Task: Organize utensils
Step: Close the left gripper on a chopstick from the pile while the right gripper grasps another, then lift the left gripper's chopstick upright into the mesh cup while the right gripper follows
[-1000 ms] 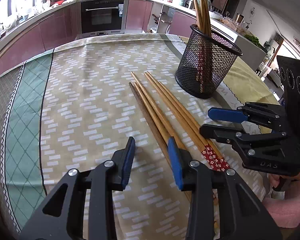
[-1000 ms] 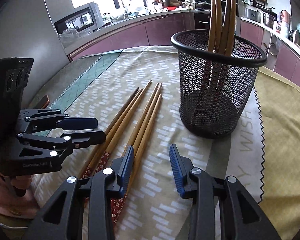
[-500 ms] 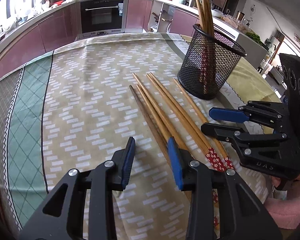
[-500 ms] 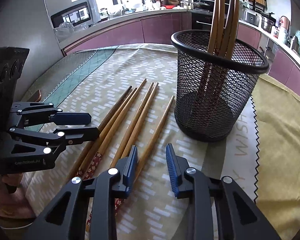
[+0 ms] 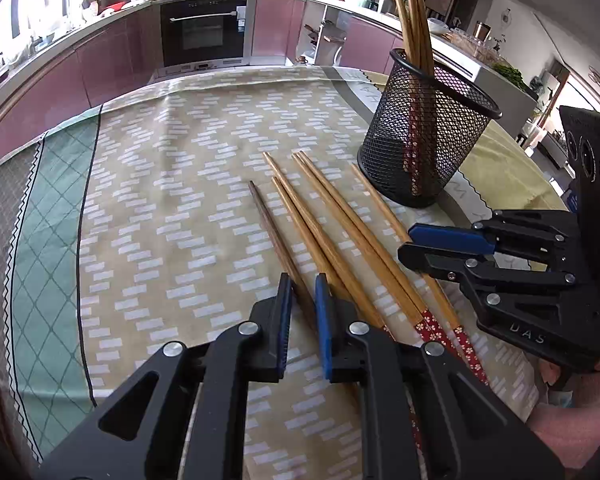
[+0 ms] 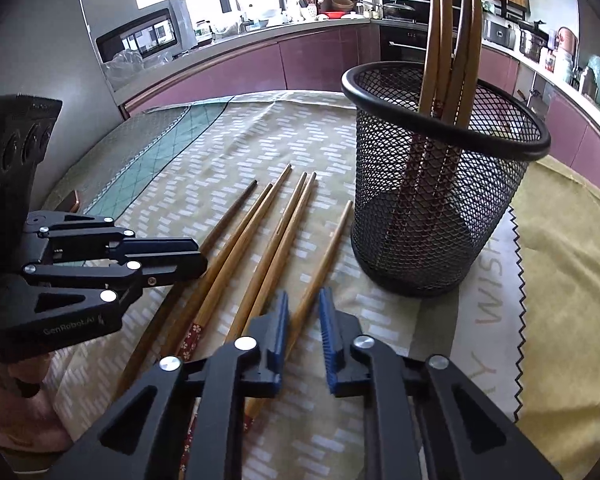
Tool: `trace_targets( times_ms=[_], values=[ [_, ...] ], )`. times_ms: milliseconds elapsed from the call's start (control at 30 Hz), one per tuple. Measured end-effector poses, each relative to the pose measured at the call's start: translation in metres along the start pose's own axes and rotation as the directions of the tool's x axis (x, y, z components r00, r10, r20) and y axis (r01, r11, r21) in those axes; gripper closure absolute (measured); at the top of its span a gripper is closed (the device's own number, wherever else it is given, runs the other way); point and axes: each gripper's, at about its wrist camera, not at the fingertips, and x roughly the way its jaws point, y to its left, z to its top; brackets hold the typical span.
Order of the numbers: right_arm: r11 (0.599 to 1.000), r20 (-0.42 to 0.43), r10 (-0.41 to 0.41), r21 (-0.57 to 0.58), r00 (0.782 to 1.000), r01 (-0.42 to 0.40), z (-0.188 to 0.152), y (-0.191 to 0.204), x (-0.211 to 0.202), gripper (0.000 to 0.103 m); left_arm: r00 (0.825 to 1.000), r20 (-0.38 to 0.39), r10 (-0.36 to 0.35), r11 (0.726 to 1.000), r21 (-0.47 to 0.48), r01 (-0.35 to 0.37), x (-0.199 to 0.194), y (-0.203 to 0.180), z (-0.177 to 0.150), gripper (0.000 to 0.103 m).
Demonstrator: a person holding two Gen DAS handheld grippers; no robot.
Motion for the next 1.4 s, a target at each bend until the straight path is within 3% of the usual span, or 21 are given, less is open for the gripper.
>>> trace_targets(
  times_ms=[133, 600, 900, 1100, 1400],
  values=[
    [0.999, -0.002, 0.028, 0.027, 1.0, -0.028, -0.001, -0.004, -0.002, 0.097, 1.0, 0.005, -0.006, 0.999, -0.032, 0.006, -0.002, 0.004, -0.002, 0.092],
    [1.0, -0.002, 0.018, 0.013, 1.0, -0.018, -0.001, -0.001, -0.002, 0.097, 1.0, 0.0, 0.014, 0.999, -0.052, -0.014, 0.001, 0.004, 0.0, 0.092],
    [0.994, 0.083, 0.107, 0.015, 0.991, -0.108, -0.001, -0.007, -0.033, 0.098, 0.998, 0.055, -0.041, 0.997, -0.064, 0.044, -0.024, 0.003, 0.005, 0.096],
    [0.985, 0.173, 0.162, 0.032, 0.971, -0.17, 0.005, -0.019, -0.064, 0.098, 0.98, 0.138, -0.141, 0.988, -0.038, 0.147, -0.06, -0.003, 0.019, 0.096],
    [0.979, 0.295, 0.181, 0.036, 0.938, -0.2, 0.017, -0.034, -0.104, 0.097, 0.933, 0.262, -0.247, 0.968, 0.014, 0.252, -0.112, -0.011, 0.045, 0.096]
  ],
)
